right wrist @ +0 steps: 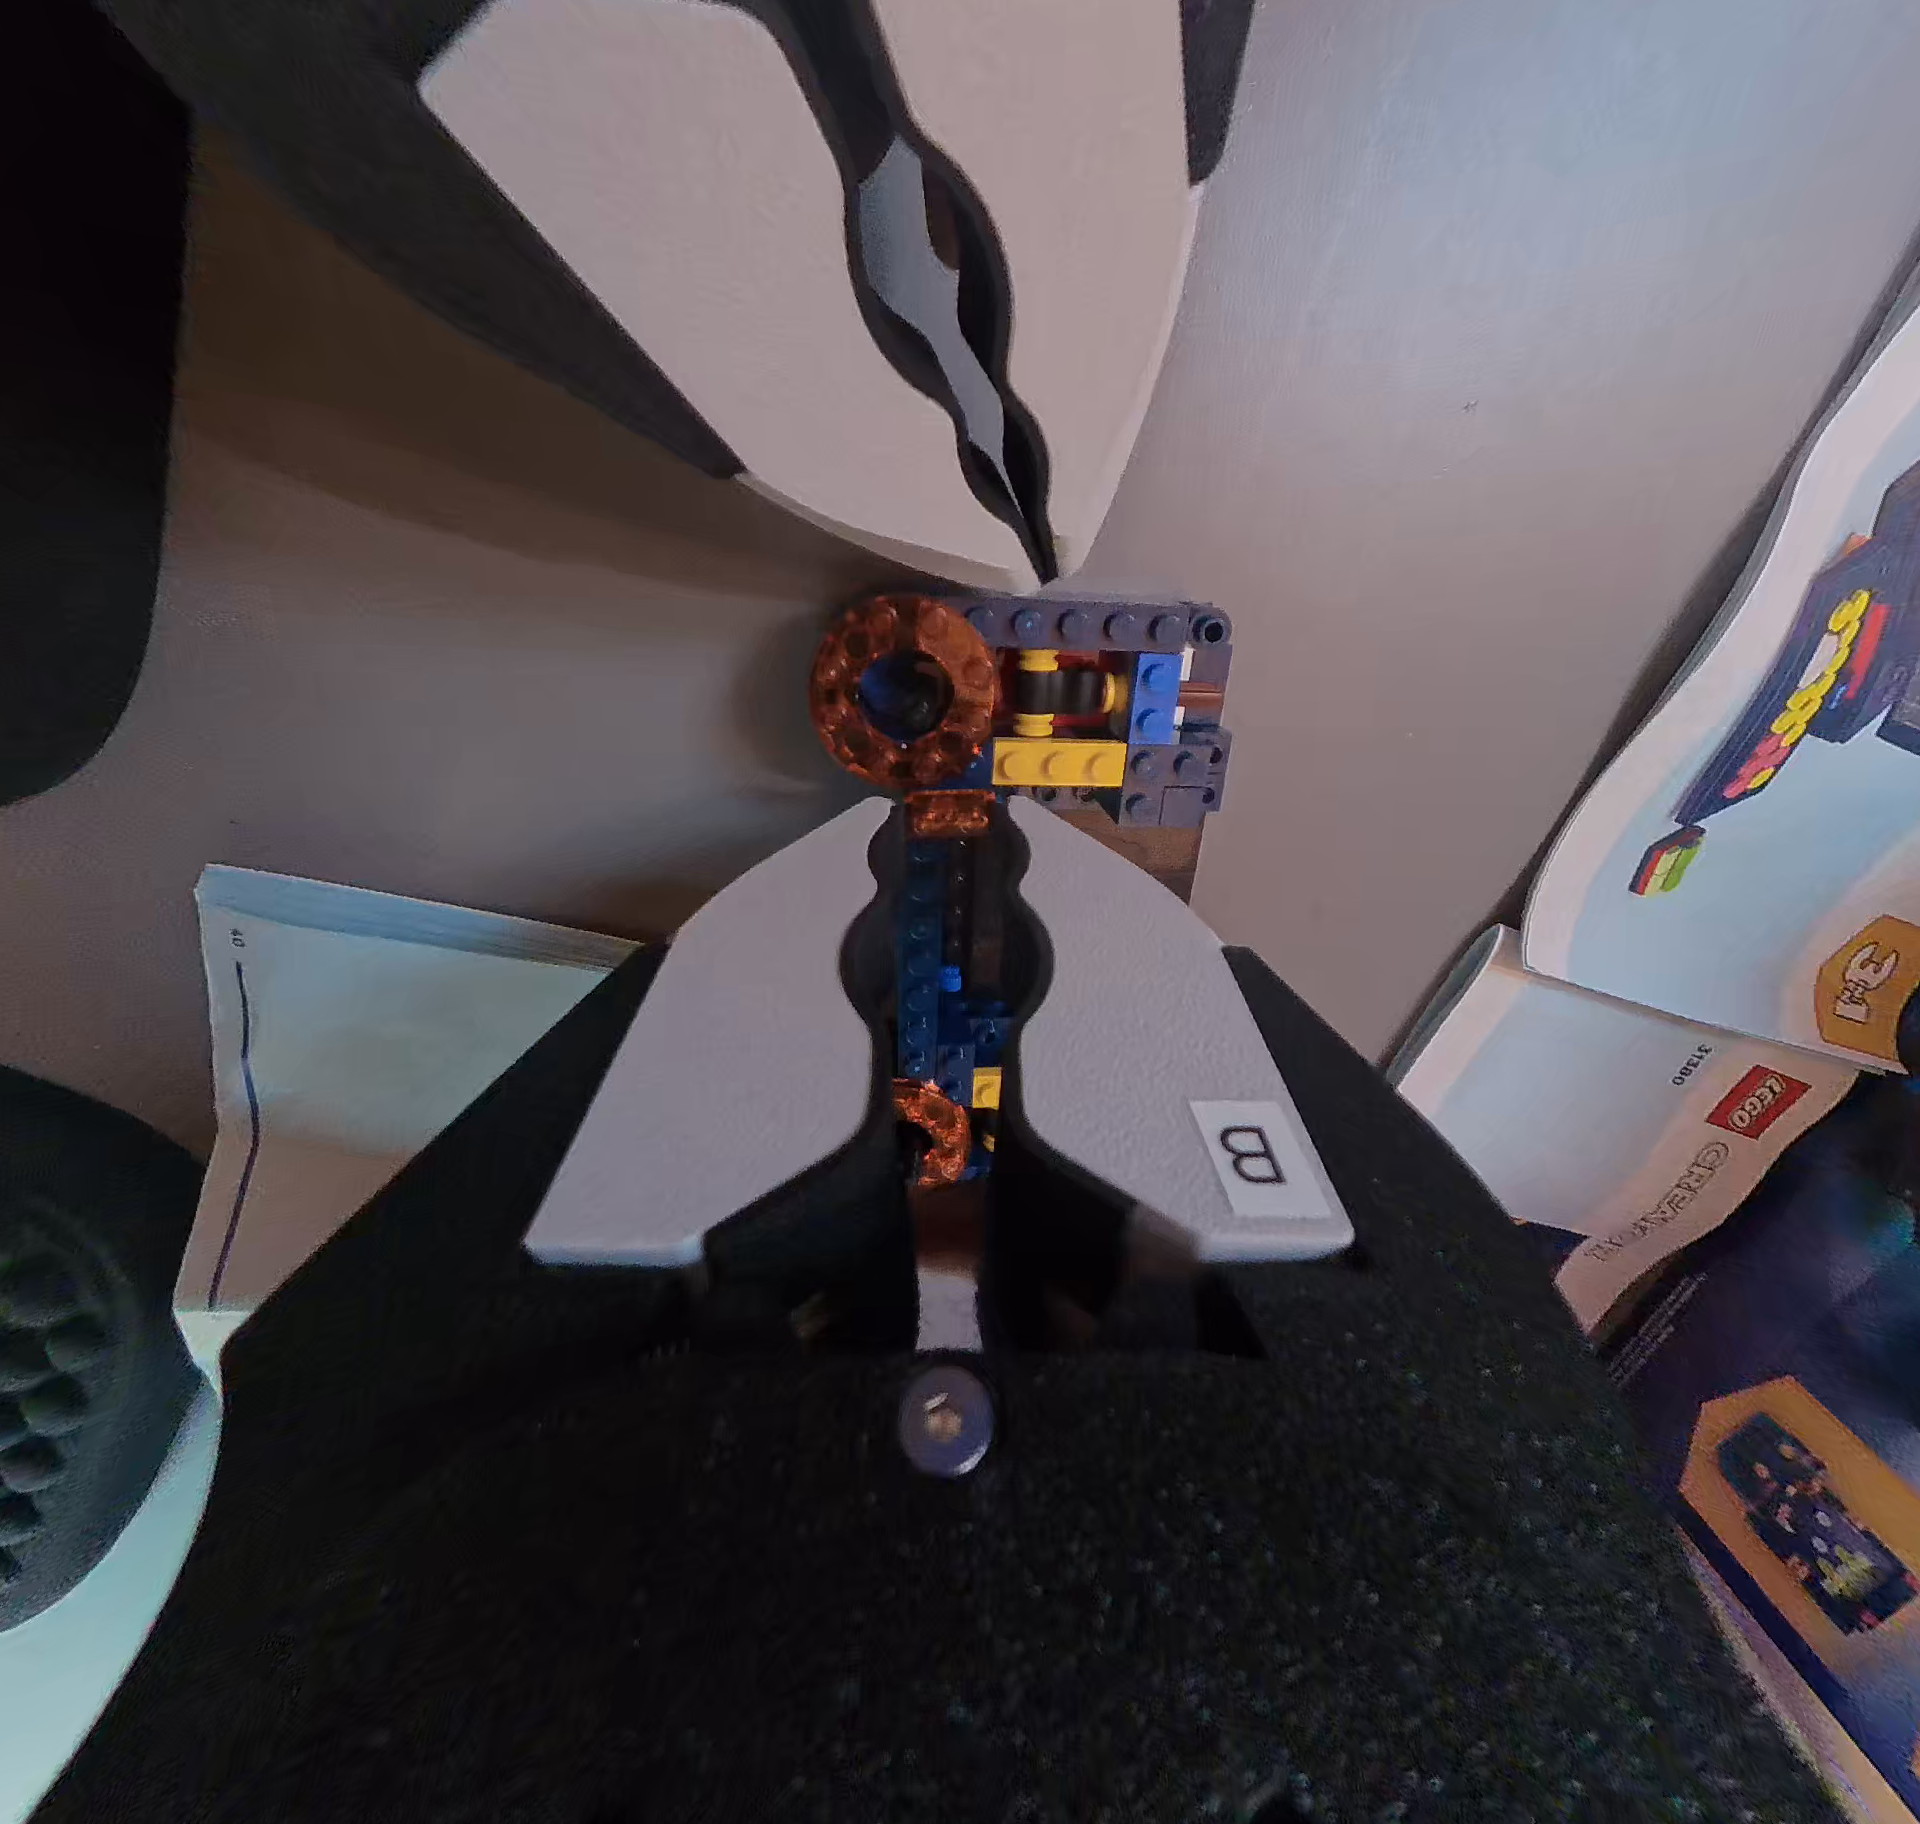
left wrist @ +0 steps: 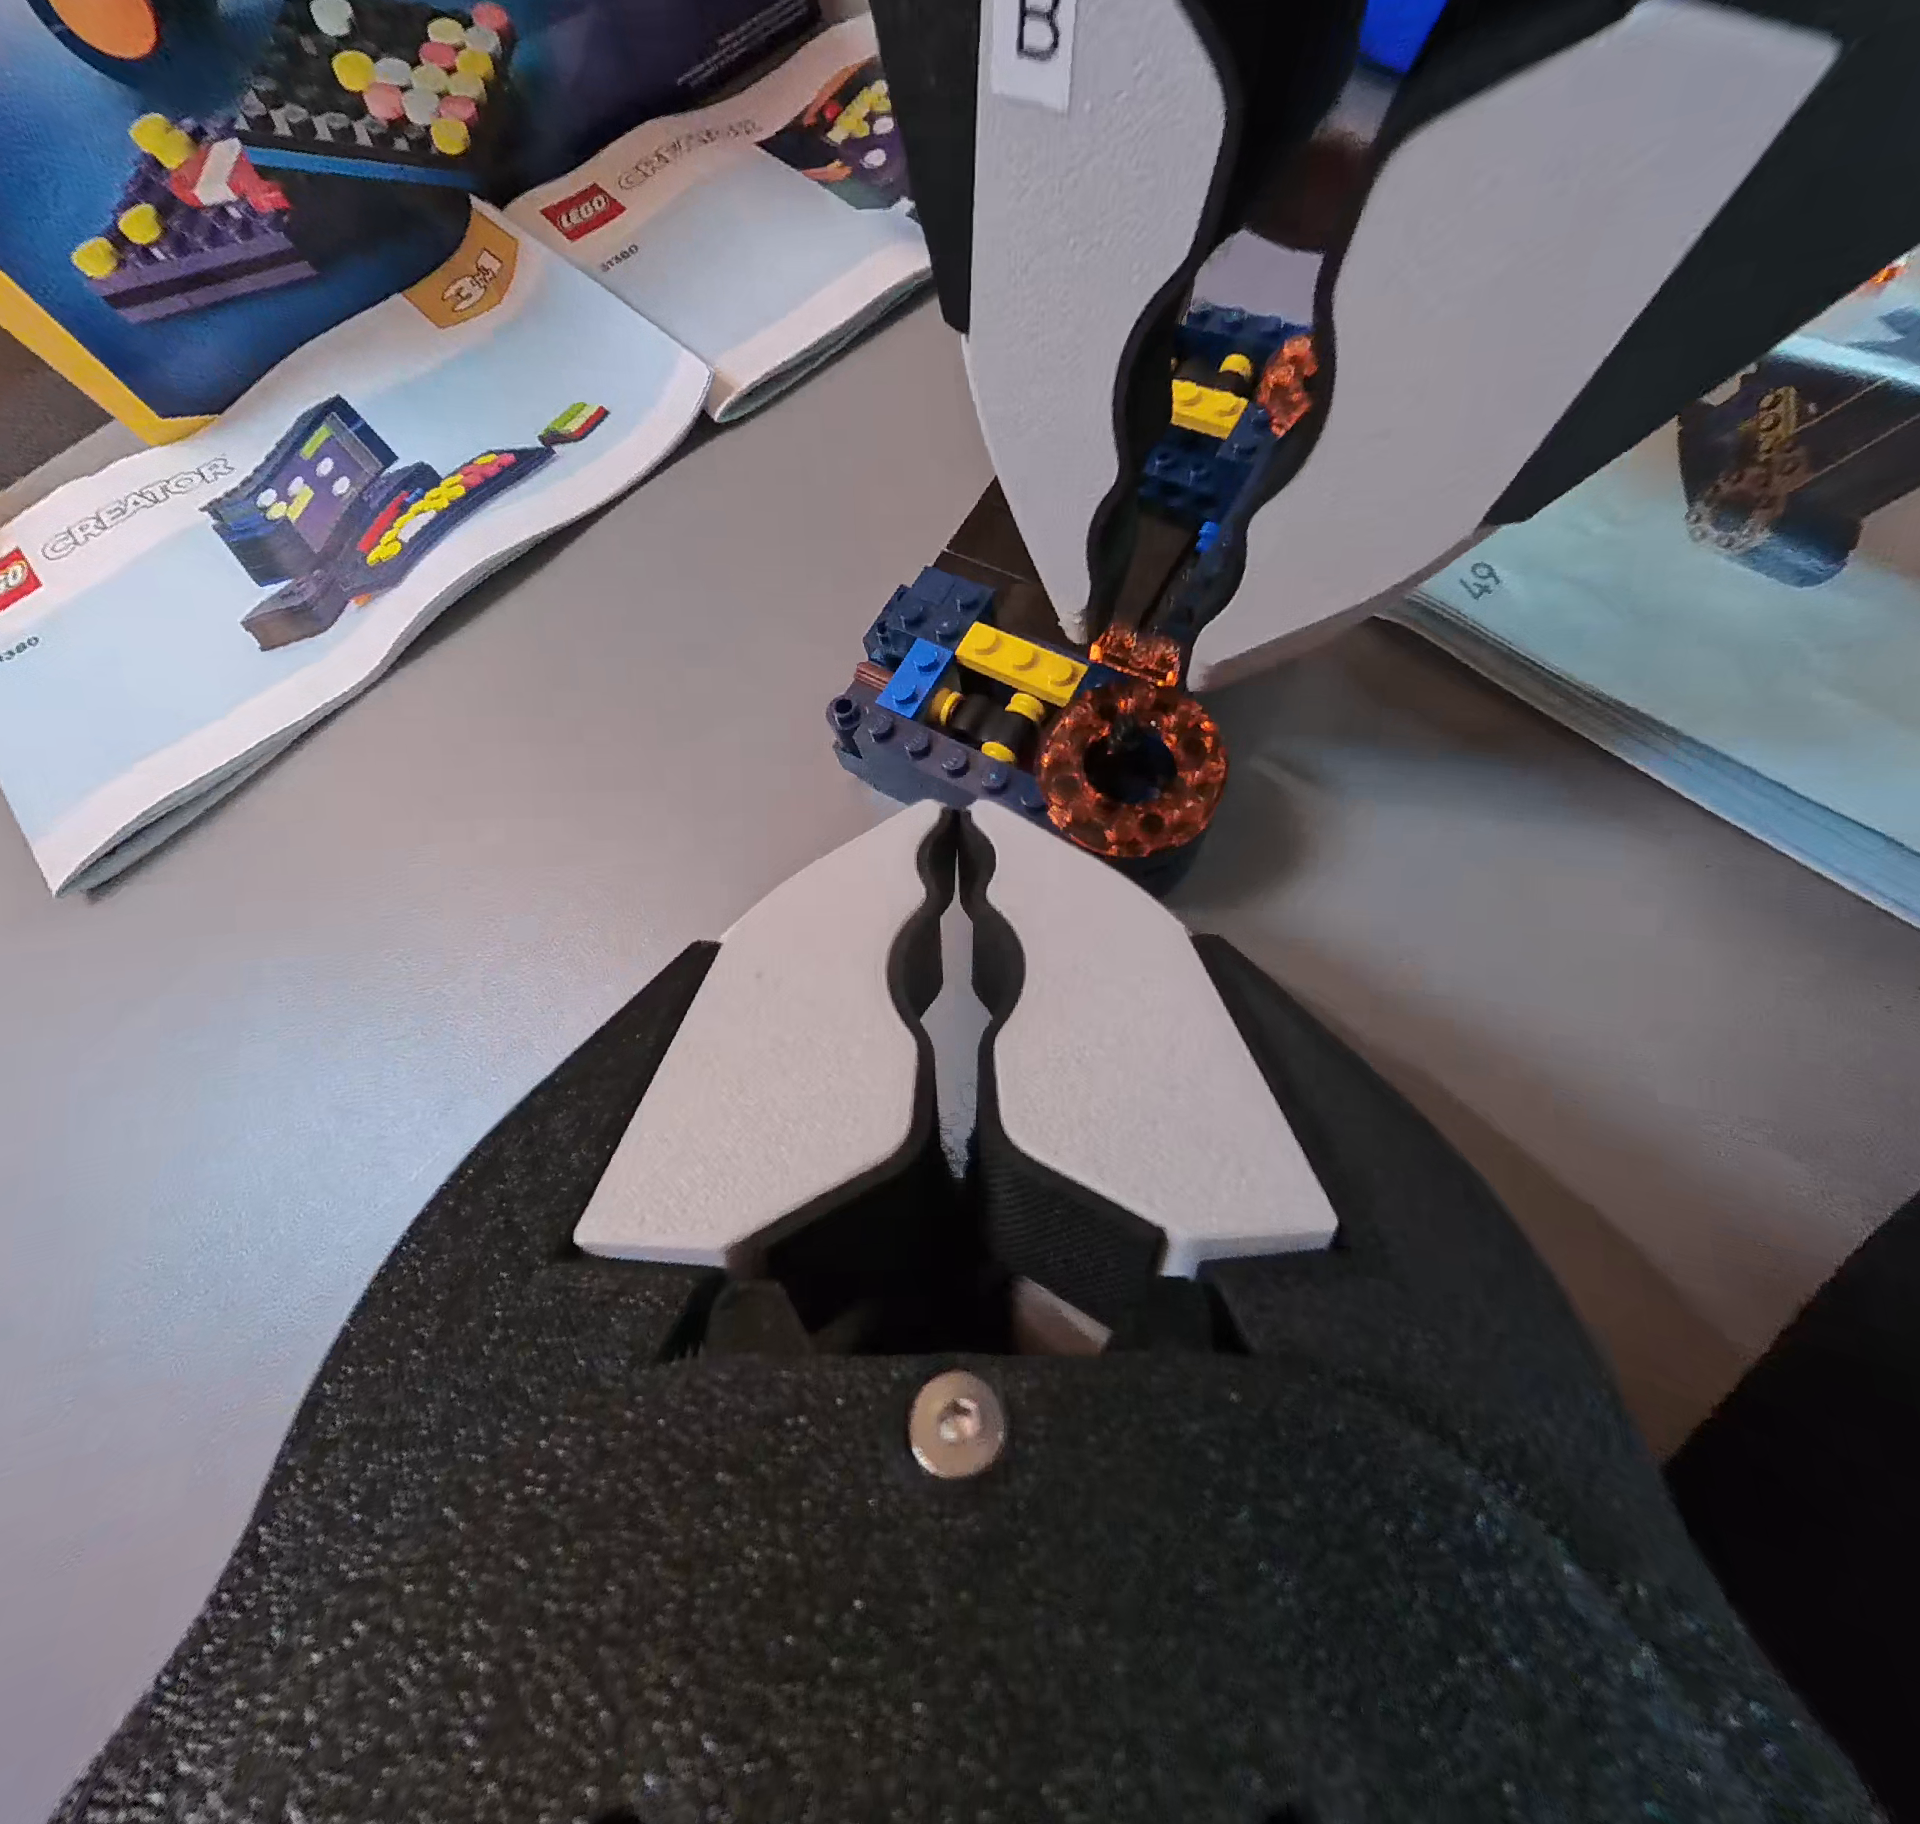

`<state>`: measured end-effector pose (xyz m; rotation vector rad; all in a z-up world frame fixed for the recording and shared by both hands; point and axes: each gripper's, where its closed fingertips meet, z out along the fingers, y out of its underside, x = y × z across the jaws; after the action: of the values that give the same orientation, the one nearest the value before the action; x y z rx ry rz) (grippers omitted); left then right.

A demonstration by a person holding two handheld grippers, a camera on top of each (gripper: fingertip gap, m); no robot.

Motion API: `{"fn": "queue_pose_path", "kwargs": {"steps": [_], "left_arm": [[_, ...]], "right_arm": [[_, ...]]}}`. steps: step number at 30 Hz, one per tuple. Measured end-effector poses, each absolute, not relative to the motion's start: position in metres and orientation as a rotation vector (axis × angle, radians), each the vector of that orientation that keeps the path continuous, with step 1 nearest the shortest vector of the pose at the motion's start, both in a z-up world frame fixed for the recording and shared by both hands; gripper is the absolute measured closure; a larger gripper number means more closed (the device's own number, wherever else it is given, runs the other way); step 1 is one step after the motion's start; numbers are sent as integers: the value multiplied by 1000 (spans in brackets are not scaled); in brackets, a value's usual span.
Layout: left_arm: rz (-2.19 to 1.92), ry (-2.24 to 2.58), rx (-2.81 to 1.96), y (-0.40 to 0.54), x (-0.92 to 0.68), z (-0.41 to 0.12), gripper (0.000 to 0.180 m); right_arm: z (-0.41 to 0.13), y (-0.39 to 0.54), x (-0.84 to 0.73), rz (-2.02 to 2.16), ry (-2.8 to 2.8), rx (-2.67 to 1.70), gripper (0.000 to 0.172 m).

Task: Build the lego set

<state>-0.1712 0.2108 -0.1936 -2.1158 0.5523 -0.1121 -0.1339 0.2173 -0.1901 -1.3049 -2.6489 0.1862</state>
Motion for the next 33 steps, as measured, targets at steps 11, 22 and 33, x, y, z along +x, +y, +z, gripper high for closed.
{"fn": "queue_pose_path", "kwargs": {"steps": [11,22,33], "left_arm": [[-131,536,-2141,210,-173,-196,180],[-137,519,-2133,210,-174,-194,180],[-123,547,-2157,210,-172,-199,179]], "right_arm": [[-189,215,-135,322,-2586,-1281,156],[-171,216,-141,565,-2430,-1272,172],[-180,213,-139,976,-2285,-1151,172]]}}
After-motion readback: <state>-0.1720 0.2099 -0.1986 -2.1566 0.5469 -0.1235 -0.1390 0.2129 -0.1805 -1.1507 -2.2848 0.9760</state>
